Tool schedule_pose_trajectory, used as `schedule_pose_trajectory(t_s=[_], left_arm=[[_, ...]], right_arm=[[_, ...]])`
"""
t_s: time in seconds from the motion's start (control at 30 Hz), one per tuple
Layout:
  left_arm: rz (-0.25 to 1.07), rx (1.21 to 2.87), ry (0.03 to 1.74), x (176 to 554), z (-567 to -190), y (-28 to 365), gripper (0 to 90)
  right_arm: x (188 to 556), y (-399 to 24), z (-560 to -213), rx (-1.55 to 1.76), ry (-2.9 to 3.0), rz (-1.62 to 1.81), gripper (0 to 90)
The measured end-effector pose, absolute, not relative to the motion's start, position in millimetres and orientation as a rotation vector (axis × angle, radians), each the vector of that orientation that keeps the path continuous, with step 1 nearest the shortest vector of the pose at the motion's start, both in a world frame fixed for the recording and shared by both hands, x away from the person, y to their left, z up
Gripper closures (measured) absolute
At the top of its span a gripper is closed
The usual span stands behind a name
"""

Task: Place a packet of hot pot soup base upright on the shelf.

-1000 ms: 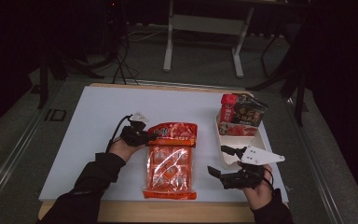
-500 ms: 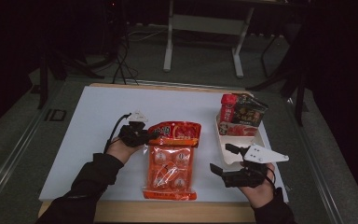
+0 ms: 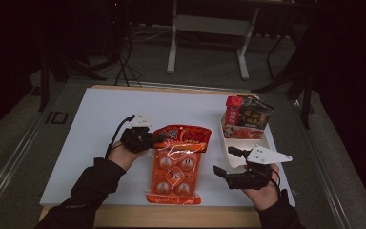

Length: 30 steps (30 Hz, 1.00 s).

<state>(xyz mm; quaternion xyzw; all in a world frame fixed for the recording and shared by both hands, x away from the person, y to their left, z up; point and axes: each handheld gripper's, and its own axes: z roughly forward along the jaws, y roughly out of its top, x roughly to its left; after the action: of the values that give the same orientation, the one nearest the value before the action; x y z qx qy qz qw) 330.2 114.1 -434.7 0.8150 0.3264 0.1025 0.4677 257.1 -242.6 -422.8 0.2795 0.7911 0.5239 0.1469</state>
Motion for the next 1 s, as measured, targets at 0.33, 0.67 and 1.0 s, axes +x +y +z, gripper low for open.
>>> schedule_pose_trajectory(t_s=[0.33, 0.67, 1.0], left_arm=[[0.240, 1.972, 0.708, 313.6, -420.8, 112.4, 89.9], [0.205, 1.944, 0.594, 294.2, -400.5, 105.1, 89.9], [0.195, 1.854, 0.402, 279.7, -376.7, 99.4, 90.0]], right_arm=[[257.8, -243.6, -421.8, 0.813, 2.273, 1.493, 18.8], [266.1, -246.4, -418.6, 0.833, 2.256, 1.508, 13.6], [279.6, -235.5, -418.4, 0.769, 2.306, 1.572, 13.2]])
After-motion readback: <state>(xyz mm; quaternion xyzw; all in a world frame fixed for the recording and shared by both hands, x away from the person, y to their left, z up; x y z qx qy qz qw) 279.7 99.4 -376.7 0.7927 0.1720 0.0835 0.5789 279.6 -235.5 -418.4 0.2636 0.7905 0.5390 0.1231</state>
